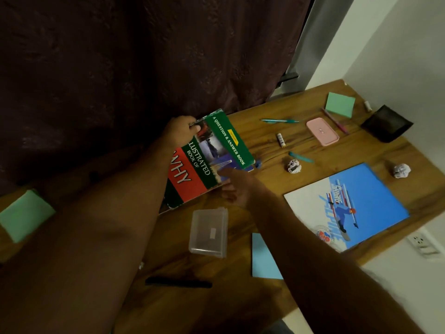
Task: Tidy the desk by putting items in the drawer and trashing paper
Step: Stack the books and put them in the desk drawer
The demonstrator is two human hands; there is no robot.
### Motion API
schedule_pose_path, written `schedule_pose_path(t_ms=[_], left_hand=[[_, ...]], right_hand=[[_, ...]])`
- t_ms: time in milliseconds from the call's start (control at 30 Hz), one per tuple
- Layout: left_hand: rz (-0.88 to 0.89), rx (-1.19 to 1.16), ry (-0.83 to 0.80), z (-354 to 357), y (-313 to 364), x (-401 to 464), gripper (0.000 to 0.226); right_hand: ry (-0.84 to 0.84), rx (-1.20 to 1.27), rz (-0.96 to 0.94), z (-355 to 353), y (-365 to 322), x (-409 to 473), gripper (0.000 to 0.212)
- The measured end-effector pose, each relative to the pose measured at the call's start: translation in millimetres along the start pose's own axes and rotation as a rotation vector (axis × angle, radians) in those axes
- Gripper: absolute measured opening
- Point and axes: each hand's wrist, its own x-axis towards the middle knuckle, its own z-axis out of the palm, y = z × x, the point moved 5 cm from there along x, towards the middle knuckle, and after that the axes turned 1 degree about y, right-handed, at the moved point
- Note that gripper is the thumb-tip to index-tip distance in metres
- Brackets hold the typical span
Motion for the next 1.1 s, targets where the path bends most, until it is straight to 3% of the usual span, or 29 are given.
schedule_pose_path(t_ms=[300,467,800,967,1100], left_hand=[[-0.033,0.077,-0.026,17,-38,11,0.035],[-0.06,0.106,-0.05,27,-53,14,0.038],[-0.057,0.14,-0.05,34,-42,20,0.04],[-0.086,0.197,-0.022,33,-39,16,0.041],[-0.071,0.165,-0.062,29,-35,12,0.046]], right_hand=[[-0.073,0.083,0.105,25,8,16,0.057],[-0.048,0.077,0.128,28,7,20,0.074],[-0.033,0.102,0.119,21,2,21,0.081],[-0.015,0.231,0.112,20,1,20,0.083],[-0.071,0.357,0.1,29,-4,11,0.058]])
